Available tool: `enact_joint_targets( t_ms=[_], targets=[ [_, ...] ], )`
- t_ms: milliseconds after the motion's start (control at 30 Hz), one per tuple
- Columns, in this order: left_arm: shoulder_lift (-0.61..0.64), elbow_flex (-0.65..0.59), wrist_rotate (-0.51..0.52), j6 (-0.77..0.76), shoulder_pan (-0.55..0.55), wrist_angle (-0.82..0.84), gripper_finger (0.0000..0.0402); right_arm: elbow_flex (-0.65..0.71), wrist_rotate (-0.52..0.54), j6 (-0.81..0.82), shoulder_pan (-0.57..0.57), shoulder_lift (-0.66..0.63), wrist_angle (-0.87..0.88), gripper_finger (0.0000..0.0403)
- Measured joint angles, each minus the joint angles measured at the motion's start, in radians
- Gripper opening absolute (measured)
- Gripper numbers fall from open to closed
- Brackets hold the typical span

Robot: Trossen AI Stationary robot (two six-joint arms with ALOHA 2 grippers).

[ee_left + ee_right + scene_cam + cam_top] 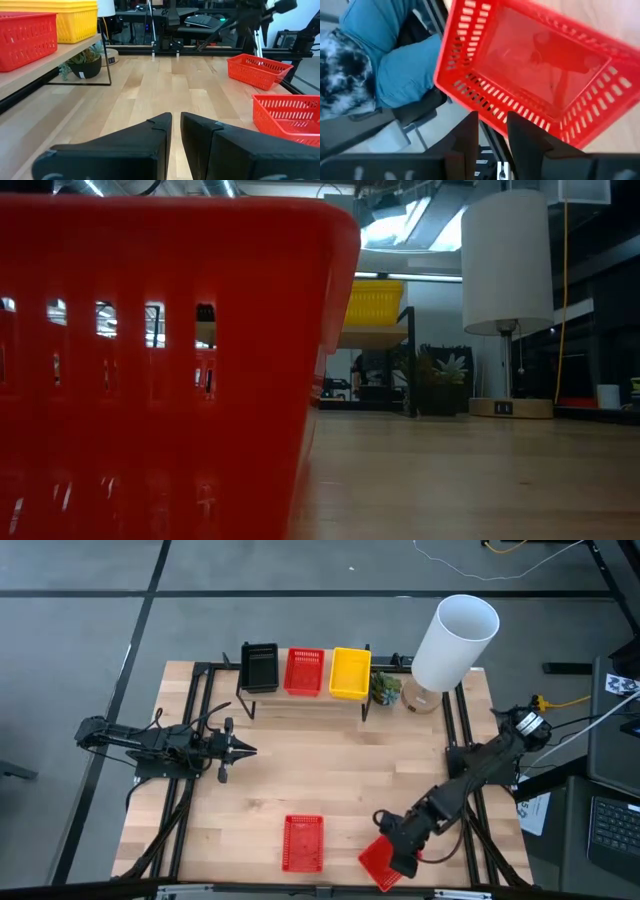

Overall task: Stack baskets on shelf by color
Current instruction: Stack the right red bin on the other red bin on the shelf

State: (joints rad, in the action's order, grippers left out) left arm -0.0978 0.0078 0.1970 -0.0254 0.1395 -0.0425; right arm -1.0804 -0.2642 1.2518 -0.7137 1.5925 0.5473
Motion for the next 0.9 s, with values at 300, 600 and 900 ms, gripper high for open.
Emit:
enact_joint_targets(
  t_ms=[300,600,900],
  targets=[
    [0.000,0.000,0.000,-0.051,0.000,-0.002,0.0032,0.079,0.062,-0.060,-0.012,0.118,-0.035,0.0087],
    [0.000,0.000,0.032,-0.047,0.000,-0.010,0.0032,0.010,0.223,-0.277,0.089,0.275,-0.040,0.0080],
    [0.000,0.000,0.032,-0.044,0.000,-0.016,0.0032,-0.090,0.479,-0.816,0.325,0.302,-0.028,0.0080]
  ],
)
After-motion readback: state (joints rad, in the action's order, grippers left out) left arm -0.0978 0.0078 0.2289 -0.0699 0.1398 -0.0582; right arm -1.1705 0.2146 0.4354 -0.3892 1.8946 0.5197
